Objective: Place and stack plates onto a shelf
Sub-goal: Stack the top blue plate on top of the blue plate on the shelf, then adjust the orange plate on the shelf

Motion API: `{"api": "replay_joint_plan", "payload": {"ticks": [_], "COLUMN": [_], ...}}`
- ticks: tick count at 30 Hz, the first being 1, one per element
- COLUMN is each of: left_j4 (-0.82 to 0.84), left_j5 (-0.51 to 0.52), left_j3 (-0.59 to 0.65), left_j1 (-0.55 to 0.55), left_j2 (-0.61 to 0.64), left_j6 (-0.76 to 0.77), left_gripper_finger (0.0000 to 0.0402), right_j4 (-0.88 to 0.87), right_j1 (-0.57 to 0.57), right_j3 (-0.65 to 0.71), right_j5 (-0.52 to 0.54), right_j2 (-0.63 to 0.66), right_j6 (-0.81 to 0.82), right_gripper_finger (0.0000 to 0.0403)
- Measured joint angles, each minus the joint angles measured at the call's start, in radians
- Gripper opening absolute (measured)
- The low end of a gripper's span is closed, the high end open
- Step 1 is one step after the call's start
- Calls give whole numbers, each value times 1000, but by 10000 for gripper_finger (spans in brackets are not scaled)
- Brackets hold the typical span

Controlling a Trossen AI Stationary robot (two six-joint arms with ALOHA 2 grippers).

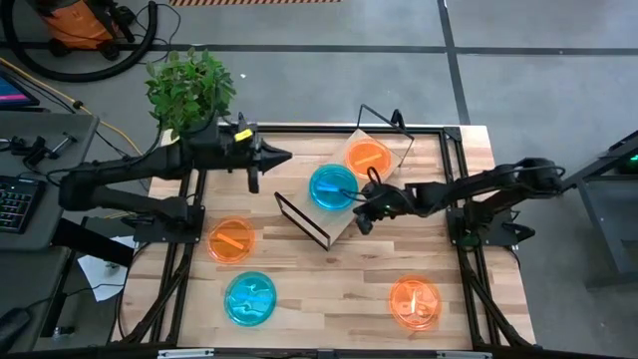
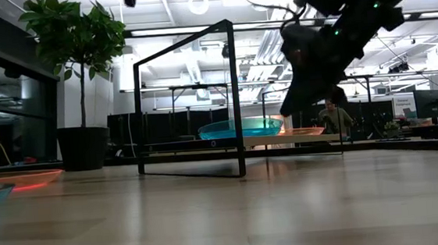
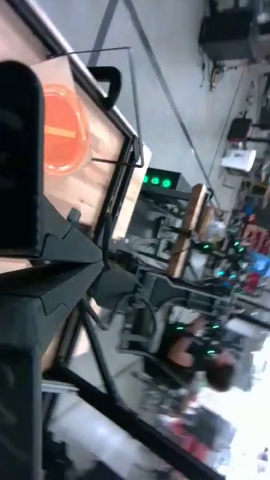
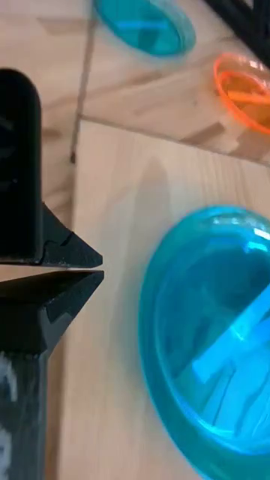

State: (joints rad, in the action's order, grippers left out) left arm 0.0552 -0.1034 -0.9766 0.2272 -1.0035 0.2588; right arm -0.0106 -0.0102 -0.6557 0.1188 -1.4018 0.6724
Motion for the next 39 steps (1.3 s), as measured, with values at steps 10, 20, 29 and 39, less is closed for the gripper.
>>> {"api": "replay_joint_plan", "payload": {"ticks": [10,20,29,39], "left_j4": [-56,-45,-46,-52], "left_j5": [67,67,67,68], "left_j3": [98,97,97,97], "left_j1": [-1,-1,-1,0], "left_j2": [102,103,113,113], "left_j6": [63,62,61,62], "left_gripper_finger": [0,0,0,0], "right_j4": [0,-51,-143,29], "right_j1": [-84,-117,-269,-370], "right_j3": [-56,-64,-65,-63], "right_j5": [-7,-54,161,130], "right_j2": [-90,-9,128,-115], "right_j6": [0,-7,56,102], "right_gripper_finger": [0,0,0,0]}}
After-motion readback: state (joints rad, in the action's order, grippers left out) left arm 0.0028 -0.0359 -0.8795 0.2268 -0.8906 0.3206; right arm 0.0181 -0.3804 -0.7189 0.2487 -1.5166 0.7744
